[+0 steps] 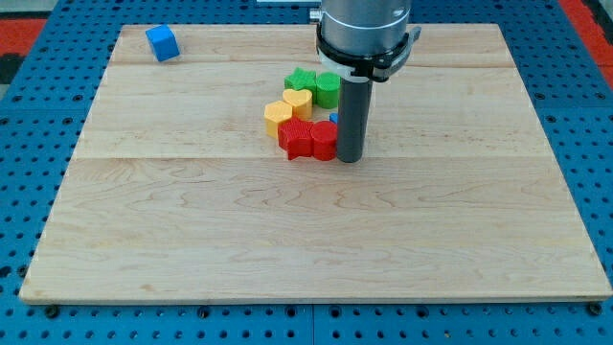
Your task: Push the red star along with red circle and blue triangle a bit right
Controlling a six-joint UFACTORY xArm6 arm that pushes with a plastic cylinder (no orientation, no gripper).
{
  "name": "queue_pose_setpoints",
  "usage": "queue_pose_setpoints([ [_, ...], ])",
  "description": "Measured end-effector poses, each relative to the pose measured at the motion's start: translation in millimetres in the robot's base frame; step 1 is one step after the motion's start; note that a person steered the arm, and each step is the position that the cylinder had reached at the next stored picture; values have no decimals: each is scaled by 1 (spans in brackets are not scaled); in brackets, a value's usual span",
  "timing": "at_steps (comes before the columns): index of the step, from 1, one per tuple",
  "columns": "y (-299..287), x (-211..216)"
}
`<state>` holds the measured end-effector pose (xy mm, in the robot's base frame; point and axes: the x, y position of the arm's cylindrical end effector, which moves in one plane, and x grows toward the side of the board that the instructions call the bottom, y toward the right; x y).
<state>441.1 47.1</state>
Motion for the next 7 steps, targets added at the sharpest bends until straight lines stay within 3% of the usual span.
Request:
queue_pose_setpoints([
  [4, 66, 3],
  [5, 53, 53],
  [6, -4, 54],
  [7, -10, 54],
])
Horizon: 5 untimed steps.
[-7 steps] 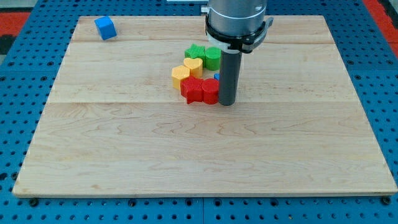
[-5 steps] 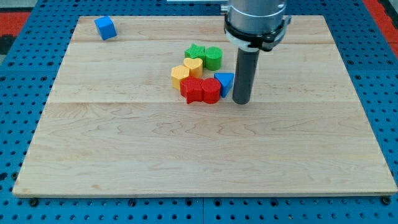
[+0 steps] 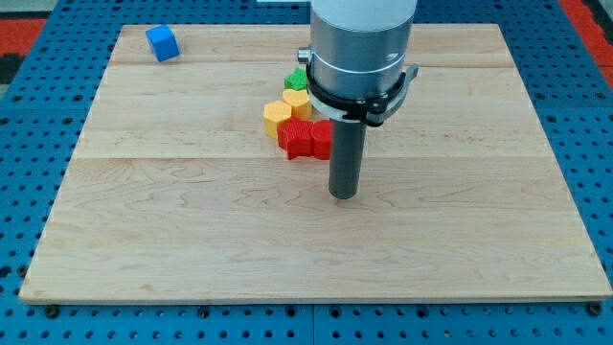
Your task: Push the red star along with red circle and blue triangle a bit right
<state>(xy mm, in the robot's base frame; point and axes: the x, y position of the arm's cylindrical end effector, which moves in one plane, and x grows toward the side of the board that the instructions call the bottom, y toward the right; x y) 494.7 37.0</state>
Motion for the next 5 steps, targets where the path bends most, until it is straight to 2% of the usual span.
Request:
queue_pose_setpoints([
  [3, 3, 17],
  [5, -114, 13],
])
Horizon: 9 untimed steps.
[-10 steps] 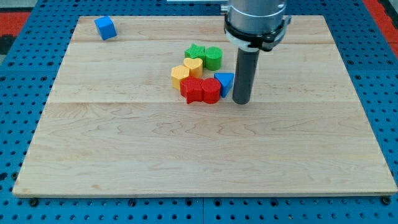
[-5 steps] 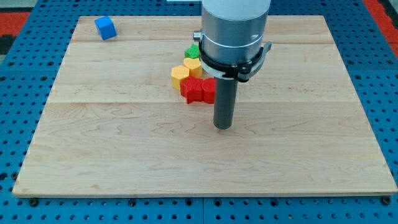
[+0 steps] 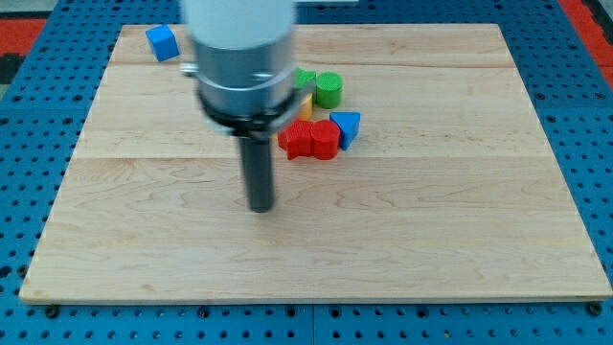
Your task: Push the red star along with red circle and blue triangle a bit right
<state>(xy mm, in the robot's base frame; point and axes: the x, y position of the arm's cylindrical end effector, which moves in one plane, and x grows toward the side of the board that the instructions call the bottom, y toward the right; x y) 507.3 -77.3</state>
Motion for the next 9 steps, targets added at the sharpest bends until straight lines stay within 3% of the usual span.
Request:
queue_pose_setpoints([
  [3, -31, -93],
  [5, -23, -94],
  [6, -14, -72],
  [9, 70, -63],
])
